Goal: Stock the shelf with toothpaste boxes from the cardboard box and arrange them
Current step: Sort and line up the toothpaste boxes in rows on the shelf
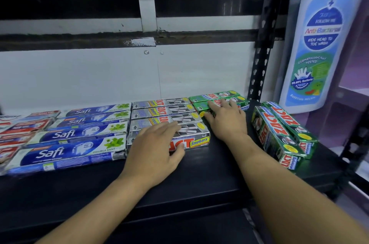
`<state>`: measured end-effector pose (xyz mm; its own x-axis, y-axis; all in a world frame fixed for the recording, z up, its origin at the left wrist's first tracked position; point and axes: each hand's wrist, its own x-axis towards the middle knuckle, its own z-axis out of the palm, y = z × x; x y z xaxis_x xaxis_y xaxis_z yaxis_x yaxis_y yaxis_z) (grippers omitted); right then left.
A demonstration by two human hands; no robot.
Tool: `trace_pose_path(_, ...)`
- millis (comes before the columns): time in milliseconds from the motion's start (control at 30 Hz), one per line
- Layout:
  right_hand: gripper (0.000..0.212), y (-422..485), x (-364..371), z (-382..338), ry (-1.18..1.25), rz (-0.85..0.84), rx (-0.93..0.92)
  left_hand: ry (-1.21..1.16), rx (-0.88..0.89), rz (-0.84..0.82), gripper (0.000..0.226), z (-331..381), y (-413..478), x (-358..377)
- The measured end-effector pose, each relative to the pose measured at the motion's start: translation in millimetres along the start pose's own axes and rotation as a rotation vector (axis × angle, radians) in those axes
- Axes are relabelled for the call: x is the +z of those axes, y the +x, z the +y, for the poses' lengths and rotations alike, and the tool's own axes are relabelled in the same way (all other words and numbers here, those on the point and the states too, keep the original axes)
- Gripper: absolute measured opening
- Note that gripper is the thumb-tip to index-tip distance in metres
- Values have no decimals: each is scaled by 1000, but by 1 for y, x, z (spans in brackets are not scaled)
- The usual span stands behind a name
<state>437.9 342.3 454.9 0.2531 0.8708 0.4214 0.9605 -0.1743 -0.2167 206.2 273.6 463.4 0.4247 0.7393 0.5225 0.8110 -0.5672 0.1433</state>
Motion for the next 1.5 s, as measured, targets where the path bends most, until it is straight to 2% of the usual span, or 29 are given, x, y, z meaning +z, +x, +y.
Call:
trace_pose_path(267,42,-4,-5,-4,-44,28,6,-2,-5,-8,53,0,-1,-1)
trace_pose_path(567,46,-5,-5,-6,-81,6,44,-4,-3,-5,51,0,0,-1)
trace_pose_path(767,45,8,-27,-5,173,220,54,-9,-7,17,47,1,0,0)
trace_pose_path(867,42,21,-29,-8,108,93,8,-22,-5,18,46,2,-1,-1)
trace_pose_path(1000,50,38,-16,-3,-33,-42,-8,-32,20,22,49,1,-1,-1)
trace_pose_path(1133,53,48,-6,6,-10,-126,-9,-28,19,35,50,-2,1,0)
trace_pose_path(1500,55,43,-1,2,-84,-60,-33,-5,16,30,49,-2,1,2)
